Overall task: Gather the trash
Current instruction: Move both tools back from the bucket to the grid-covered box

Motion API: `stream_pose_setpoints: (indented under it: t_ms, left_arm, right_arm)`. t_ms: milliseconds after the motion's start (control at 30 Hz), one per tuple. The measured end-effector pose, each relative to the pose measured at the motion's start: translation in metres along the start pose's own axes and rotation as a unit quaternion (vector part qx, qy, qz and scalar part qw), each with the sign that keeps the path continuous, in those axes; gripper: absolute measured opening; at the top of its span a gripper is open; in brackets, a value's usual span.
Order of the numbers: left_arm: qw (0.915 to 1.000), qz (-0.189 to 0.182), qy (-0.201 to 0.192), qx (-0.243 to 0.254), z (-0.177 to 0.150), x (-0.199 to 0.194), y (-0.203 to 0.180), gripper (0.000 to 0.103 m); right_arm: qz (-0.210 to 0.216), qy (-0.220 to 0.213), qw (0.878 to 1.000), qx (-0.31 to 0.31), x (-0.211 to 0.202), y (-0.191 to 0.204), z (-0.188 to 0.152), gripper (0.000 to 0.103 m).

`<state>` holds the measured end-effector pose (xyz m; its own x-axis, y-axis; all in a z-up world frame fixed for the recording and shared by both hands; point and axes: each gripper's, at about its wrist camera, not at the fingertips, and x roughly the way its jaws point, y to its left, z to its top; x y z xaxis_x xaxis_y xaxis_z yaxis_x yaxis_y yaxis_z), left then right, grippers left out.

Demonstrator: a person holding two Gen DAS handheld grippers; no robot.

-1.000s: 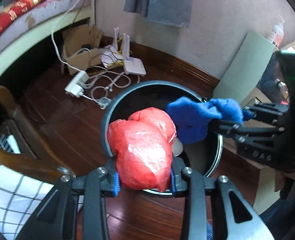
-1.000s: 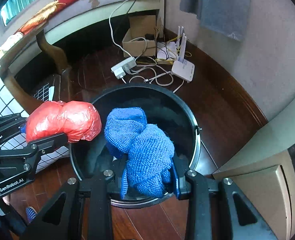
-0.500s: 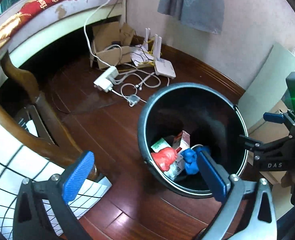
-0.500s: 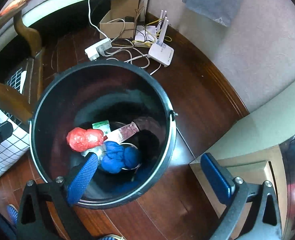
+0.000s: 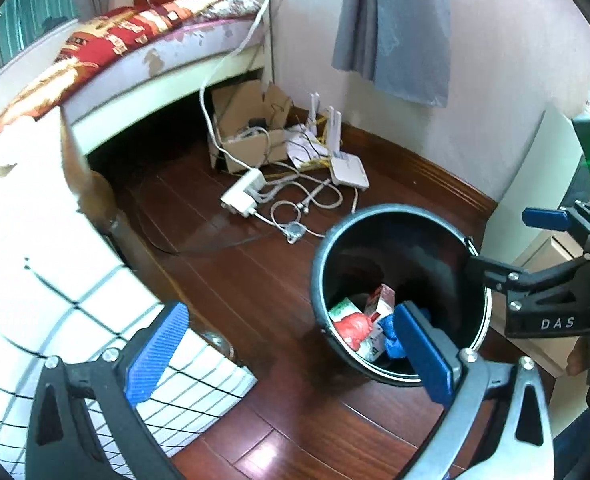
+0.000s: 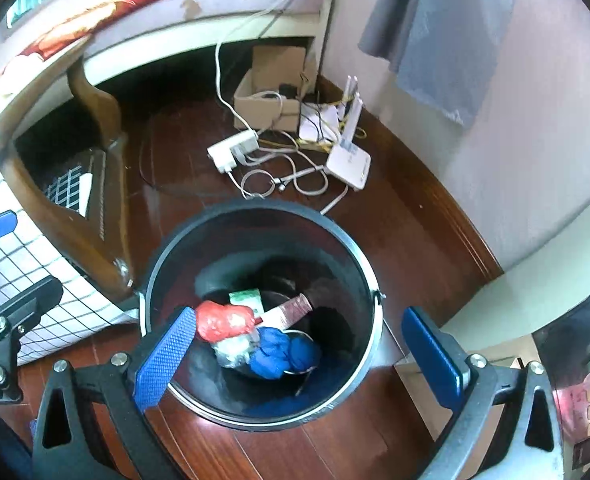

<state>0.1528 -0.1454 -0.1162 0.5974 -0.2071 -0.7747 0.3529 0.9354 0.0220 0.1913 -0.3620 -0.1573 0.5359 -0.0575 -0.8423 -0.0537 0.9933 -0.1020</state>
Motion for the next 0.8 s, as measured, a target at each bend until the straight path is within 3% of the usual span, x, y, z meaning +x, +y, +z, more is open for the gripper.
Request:
stream_pose_setpoints:
  t_ms: [467, 800]
  left_arm:
    - [0.9953, 0.05, -0.08, -0.023, 0.017, -0.073, 0.037, 0.103]
    - [0.9885, 0.088, -0.115, -0.043, 0.015, -0.11, 0.075, 0.103]
  right_arm:
    - [0.025, -0.109, 0.994, -0.014, -0.072, 0.035, 0.035, 0.103]
    - [0.061, -0.144, 0.987, -0.042, -0.087, 0.084, 0.055, 0.103]
